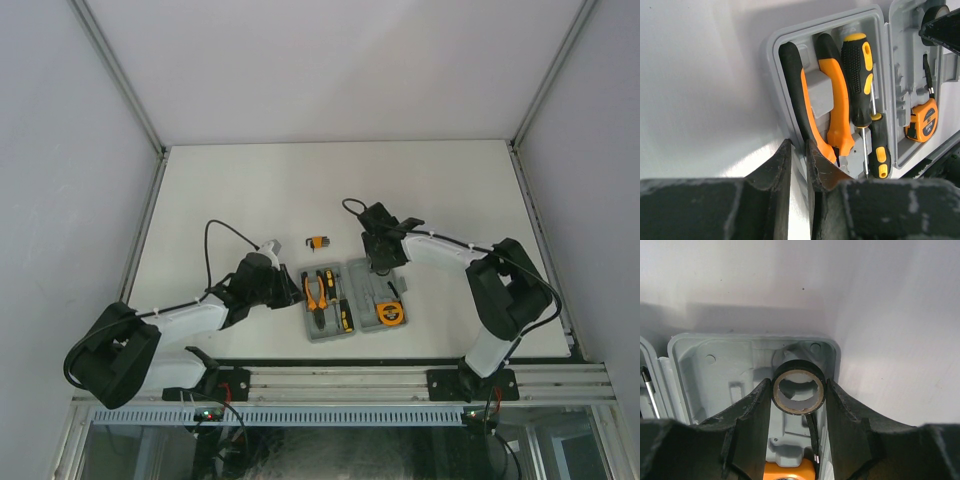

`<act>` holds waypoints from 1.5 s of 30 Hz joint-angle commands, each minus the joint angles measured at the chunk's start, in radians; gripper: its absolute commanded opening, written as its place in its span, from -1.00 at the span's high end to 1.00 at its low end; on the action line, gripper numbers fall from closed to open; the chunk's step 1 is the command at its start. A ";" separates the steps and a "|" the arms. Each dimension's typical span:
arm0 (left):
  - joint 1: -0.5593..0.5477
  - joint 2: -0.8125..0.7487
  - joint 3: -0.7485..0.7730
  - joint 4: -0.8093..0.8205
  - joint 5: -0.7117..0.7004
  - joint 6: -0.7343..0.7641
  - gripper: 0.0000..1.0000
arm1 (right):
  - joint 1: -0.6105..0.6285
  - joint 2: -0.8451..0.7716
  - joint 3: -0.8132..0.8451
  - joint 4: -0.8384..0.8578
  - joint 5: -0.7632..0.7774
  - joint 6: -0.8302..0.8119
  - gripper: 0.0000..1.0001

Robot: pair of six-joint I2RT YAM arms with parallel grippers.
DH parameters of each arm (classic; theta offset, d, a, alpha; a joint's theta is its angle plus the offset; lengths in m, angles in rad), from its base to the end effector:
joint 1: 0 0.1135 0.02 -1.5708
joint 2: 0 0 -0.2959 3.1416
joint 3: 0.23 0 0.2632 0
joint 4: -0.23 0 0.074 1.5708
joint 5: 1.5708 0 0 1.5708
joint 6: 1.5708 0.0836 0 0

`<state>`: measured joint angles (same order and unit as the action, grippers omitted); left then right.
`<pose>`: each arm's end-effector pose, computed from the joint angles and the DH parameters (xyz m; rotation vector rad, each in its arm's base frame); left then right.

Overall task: Sort the tools into containers
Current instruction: Place the engineering item in the storage box.

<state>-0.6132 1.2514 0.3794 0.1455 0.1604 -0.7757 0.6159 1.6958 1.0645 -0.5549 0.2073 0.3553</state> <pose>0.2008 -0.1576 0.1329 -0.1109 2.4532 -0.8570 0.3019 0.1926 0.1599 -0.2973 2.6908 -0.0030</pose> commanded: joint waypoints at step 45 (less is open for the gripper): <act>-0.003 0.000 -0.011 -0.001 -0.012 0.004 0.66 | 0.014 -0.047 0.063 -0.024 0.037 -0.038 0.22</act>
<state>-0.6132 1.2514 0.3794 0.1493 0.1604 -0.7761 0.6247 1.6844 1.1007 -0.6018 0.2626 0.3351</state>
